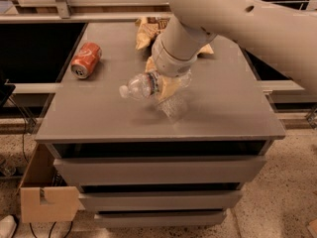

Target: Knock water bottle over

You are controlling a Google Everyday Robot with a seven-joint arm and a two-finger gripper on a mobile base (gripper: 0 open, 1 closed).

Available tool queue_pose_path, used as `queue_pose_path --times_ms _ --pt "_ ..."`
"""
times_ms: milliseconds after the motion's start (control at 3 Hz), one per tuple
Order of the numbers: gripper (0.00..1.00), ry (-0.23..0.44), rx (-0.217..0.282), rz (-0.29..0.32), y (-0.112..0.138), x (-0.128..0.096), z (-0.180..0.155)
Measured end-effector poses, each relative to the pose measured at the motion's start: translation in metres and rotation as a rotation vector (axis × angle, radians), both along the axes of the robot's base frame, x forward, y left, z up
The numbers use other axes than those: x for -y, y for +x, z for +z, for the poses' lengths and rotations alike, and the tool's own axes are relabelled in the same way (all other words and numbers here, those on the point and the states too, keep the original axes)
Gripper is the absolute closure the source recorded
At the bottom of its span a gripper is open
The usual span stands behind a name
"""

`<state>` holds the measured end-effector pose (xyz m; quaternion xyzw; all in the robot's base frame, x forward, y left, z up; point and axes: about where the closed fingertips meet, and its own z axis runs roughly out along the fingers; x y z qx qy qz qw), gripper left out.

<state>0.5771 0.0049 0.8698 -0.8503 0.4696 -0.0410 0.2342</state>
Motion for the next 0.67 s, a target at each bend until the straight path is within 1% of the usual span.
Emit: queue_pose_path --times_ms 333,667 --pt "1.00 -0.103 -0.019 0.073 -0.0032 0.0056 -0.0042" --pt "1.00 -0.185 -0.046 0.128 -0.0079 0.0125 -0.0052"
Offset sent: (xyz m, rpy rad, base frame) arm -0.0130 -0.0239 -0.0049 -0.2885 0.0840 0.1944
